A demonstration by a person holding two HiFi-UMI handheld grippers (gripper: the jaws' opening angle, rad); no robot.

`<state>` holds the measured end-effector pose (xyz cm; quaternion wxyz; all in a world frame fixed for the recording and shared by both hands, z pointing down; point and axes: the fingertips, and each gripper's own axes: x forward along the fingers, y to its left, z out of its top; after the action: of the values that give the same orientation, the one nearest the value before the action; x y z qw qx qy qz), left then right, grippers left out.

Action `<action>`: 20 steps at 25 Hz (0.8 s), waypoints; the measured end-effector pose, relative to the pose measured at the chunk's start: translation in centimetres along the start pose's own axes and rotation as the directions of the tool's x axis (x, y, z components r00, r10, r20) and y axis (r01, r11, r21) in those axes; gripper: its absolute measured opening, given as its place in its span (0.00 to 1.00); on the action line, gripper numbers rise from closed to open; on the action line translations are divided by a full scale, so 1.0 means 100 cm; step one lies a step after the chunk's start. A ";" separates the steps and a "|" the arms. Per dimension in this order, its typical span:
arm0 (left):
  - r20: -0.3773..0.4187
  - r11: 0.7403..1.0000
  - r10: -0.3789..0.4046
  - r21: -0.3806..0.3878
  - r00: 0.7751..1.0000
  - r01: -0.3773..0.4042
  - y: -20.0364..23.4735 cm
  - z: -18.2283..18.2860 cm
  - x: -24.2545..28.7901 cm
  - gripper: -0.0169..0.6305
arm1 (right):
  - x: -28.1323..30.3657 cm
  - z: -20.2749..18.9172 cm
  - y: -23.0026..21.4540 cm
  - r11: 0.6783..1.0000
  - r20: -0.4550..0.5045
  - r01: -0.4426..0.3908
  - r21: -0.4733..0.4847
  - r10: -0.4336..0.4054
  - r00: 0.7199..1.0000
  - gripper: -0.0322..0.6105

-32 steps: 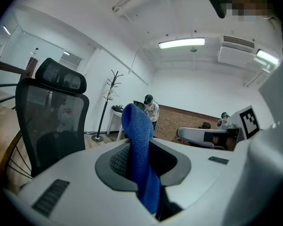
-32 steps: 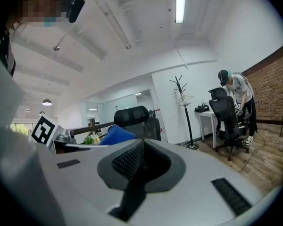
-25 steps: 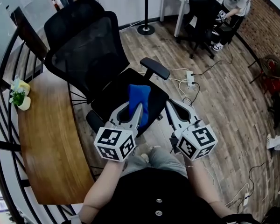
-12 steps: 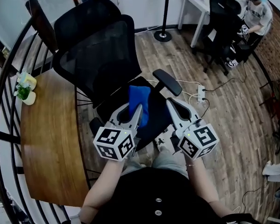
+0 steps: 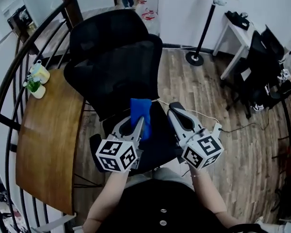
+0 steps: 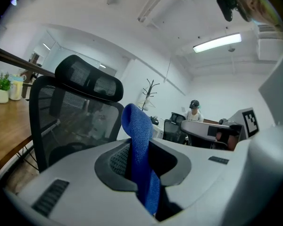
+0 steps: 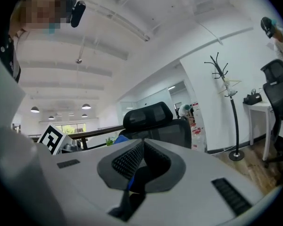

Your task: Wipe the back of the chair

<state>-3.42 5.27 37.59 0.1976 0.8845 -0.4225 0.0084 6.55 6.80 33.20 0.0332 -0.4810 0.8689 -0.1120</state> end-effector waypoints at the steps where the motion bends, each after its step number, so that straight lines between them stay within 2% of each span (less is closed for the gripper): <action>1: 0.011 1.000 0.025 -0.006 1.000 -0.025 0.005 0.002 0.006 0.14 | 0.008 0.000 -0.005 1.000 -0.009 -0.024 0.001 0.024 1.000 0.10; 9: 0.078 0.986 0.167 -0.034 0.983 -0.164 0.031 0.021 0.042 0.14 | 0.069 0.009 -0.025 0.979 -0.049 -0.202 -0.001 0.202 0.978 0.10; 14: 0.107 0.971 0.239 -0.036 0.965 -0.236 0.042 0.031 0.044 0.14 | 0.093 0.008 -0.026 0.963 -0.075 -0.268 0.003 0.267 0.961 0.10; 20: 0.127 0.954 0.300 -0.035 0.945 -0.298 0.050 0.046 0.033 0.14 | 0.117 0.011 -0.018 0.952 -0.099 -0.306 -0.001 0.304 0.947 0.10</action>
<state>-5.72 -1.68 35.71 0.1729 0.8072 -0.5639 -0.0230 1.97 -4.14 33.15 0.0037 -0.3352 0.9342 -0.1221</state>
